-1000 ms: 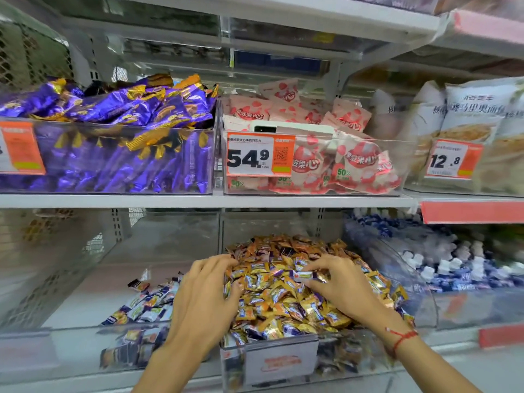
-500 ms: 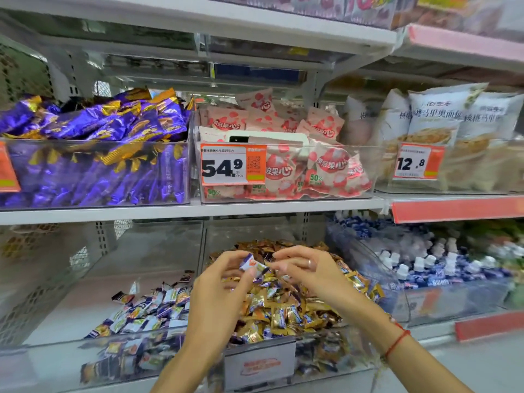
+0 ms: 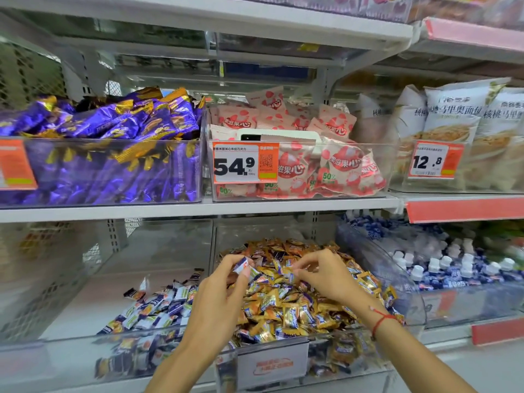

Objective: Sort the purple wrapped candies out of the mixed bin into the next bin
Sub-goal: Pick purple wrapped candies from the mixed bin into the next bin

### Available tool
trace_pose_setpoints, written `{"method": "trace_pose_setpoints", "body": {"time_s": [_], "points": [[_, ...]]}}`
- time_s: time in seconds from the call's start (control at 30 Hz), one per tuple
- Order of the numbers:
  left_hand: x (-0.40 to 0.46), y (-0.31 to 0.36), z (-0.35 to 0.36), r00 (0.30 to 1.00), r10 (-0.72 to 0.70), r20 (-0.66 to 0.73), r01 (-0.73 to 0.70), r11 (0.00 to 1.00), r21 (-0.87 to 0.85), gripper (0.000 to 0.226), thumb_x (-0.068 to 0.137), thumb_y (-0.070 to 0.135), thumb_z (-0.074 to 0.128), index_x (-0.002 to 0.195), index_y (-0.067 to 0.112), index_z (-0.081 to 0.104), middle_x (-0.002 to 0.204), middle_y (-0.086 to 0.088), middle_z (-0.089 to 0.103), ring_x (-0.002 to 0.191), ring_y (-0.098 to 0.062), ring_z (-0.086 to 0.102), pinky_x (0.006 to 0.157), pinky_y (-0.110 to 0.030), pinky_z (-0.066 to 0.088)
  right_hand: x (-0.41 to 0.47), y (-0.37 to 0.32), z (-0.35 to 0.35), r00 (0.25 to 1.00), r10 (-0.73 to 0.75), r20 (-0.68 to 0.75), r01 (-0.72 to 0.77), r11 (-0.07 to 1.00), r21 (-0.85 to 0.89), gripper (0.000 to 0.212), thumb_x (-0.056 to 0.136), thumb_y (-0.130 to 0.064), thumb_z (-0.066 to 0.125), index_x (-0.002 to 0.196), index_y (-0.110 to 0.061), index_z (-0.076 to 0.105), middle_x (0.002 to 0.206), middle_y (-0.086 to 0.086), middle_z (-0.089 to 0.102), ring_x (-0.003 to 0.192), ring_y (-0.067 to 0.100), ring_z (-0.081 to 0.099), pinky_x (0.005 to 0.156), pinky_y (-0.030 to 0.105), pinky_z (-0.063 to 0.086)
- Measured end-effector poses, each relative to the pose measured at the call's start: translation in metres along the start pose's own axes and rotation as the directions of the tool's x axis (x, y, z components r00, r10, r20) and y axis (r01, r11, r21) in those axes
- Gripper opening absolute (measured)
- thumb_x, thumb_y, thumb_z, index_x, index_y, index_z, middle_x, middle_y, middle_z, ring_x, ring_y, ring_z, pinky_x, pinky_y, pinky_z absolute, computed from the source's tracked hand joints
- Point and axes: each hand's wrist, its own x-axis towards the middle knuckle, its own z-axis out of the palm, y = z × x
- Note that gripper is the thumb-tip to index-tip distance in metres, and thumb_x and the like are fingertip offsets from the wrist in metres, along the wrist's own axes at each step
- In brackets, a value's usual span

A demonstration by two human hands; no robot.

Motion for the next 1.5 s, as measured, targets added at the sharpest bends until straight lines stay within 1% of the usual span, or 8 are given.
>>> {"method": "trace_pose_setpoints", "body": {"time_s": [0.2, 0.4, 0.6, 0.77, 0.9, 1.03, 1.2, 1.5], "points": [[0.0, -0.003, -0.002, 0.998, -0.023, 0.06, 0.022, 0.999, 0.031, 0.016, 0.094, 0.041, 0.052, 0.11, 0.045, 0.054, 0.097, 0.026, 0.063, 0.088, 0.018, 0.057, 0.071, -0.004, 0.044, -0.01, 0.007, -0.003, 0.994, -0.065, 0.084, 0.056, 0.993, 0.1, 0.013, 0.092, -0.027, 0.063, 0.103, -0.027, 0.07, 0.073, -0.015, 0.073, 0.077, 0.002, 0.069, 0.084, 0.031, 0.054], [-0.001, -0.003, -0.003, 0.998, -0.02, 0.065, 0.017, 0.999, 0.038, 0.02, 0.095, 0.036, 0.054, 0.114, 0.037, 0.06, 0.096, 0.017, 0.068, 0.087, 0.005, 0.063, 0.076, -0.019, 0.052, -0.006, 0.0, 0.007, 0.987, -0.031, 0.157, 0.089, 0.92, -0.381, 0.046, 0.094, -0.026, 0.059, 0.139, -0.029, 0.048, 0.12, 0.0, 0.049, 0.115, 0.019, 0.051, 0.085, 0.034, 0.047], [0.001, 0.0, -0.005, 0.998, -0.036, 0.059, 0.034, 0.999, 0.042, 0.017, 0.095, 0.035, 0.054, 0.112, 0.036, 0.059, 0.098, 0.022, 0.065, 0.087, 0.013, 0.059, 0.076, -0.014, 0.051, -0.005, -0.007, 0.007, 0.997, -0.081, 0.017, 0.082, 0.937, -0.341, 0.007, 0.09, -0.026, 0.066, 0.095, -0.027, 0.071, 0.103, -0.007, 0.061, 0.093, 0.014, 0.062, 0.069, 0.029, 0.05], [0.003, 0.002, -0.004, 0.996, -0.047, 0.078, 0.042, 0.997, 0.057, 0.023, 0.095, 0.037, 0.054, 0.116, 0.029, 0.061, 0.101, 0.021, 0.066, 0.089, 0.011, 0.06, 0.081, -0.021, 0.053, -0.008, -0.005, 0.007, 0.972, -0.049, 0.23, 0.15, 0.883, -0.444, 0.041, 0.098, -0.026, 0.054, 0.136, -0.039, 0.049, 0.14, 0.003, 0.05, 0.111, 0.023, 0.058, 0.065, 0.03, 0.046], [0.002, 0.001, -0.003, 0.996, -0.051, 0.068, 0.047, 0.997, 0.068, 0.024, 0.095, 0.037, 0.054, 0.117, 0.03, 0.062, 0.1, 0.02, 0.067, 0.09, 0.006, 0.062, 0.086, -0.032, 0.054, -0.008, -0.005, 0.007, 0.983, -0.139, 0.124, 0.182, 0.853, -0.49, 0.026, 0.093, -0.036, 0.061, 0.117, -0.029, 0.065, 0.123, 0.001, 0.057, 0.112, 0.021, 0.055, 0.076, 0.029, 0.045], [0.001, 0.002, -0.002, 0.997, -0.046, 0.065, 0.042, 0.997, 0.065, 0.025, 0.095, 0.035, 0.055, 0.118, 0.028, 0.062, 0.101, 0.02, 0.066, 0.092, 0.005, 0.062, 0.085, -0.029, 0.053, -0.001, 0.005, -0.005, 0.989, -0.137, 0.056, 0.143, 0.982, -0.123, 0.028, 0.093, -0.039, 0.059, 0.073, -0.02, 0.064, 0.096, -0.002, 0.056, 0.093, 0.019, 0.056, 0.076, 0.034, 0.047], [0.001, 0.004, 0.002, 0.999, -0.035, 0.029, 0.033, 0.997, 0.073, 0.028, 0.097, 0.035, 0.052, 0.122, 0.027, 0.06, 0.102, 0.016, 0.067, 0.096, 0.004, 0.061, 0.087, -0.033, 0.053, -0.024, -0.031, -0.022, 0.963, -0.208, 0.171, 0.082, 0.833, 0.548, 0.017, 0.098, -0.024, 0.054, 0.106, -0.019, 0.068, 0.099, 0.005, 0.073, 0.089, 0.01, 0.069, 0.084, 0.025, 0.056], [-0.003, 0.01, 0.013, 0.997, -0.074, 0.001, 0.073, 0.99, -0.12, 0.032, 0.099, 0.03, 0.05, 0.13, 0.029, 0.056, 0.106, 0.01, 0.067, 0.093, -0.007, 0.066, 0.071, -0.026, 0.057, -0.044, -0.057, 0.002, 1.0, -0.01, 0.027, -0.013, 0.687, 0.727, 0.021, 0.081, -0.025, 0.076, 0.096, -0.01, 0.075, 0.09, -0.001, 0.075, 0.075, 0.0, 0.068, 0.062, 0.009, 0.048]]}}
